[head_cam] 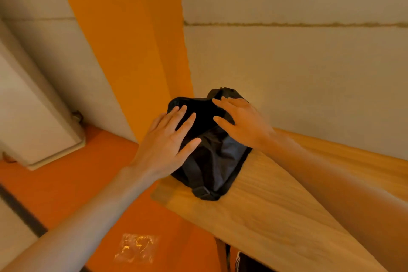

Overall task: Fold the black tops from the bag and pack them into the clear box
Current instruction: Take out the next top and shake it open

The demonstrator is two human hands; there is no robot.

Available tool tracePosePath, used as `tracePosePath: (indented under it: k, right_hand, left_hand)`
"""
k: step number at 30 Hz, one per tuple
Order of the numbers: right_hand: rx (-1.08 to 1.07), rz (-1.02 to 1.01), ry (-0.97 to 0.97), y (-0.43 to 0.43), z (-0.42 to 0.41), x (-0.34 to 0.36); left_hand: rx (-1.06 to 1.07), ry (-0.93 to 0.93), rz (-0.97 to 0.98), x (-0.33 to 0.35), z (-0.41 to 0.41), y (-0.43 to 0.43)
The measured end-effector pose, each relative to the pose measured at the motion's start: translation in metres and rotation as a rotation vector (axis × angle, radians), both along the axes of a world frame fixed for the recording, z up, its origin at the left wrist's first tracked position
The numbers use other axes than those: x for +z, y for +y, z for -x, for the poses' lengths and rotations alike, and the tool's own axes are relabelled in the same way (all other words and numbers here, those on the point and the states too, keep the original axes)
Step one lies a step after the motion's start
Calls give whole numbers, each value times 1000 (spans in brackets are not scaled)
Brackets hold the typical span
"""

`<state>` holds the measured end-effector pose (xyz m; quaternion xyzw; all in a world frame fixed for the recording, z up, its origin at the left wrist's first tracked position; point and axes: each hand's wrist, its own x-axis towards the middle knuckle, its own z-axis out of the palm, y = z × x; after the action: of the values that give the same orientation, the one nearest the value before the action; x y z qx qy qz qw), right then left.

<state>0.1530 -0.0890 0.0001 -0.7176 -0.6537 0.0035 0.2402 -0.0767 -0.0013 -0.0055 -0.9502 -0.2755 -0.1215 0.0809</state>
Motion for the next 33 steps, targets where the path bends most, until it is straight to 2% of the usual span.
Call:
tracePosePath:
  k: [3,6,15,21,26,33]
  right_hand:
    - [191,104,-69,41,-1,-1]
    - [281,184,-164,71,-1,-4]
    - [257,490,-319,118,4,-19]
    - [148,506,-420,124,4,-33]
    - [169,597,-347,121,2,-40]
    - [25,516,-176,120,2,-52]
  left_hand:
    - [72,37,-6,-14,4,9]
    - [112,85,-17,-29,7,15]
    - [44,7,-44,-63,10,20]
    - [53,-24,-75,-73,9,19]
    - [63,-35,-81,-77,6,19]
    - [73,-53,-45,-82,3,13]
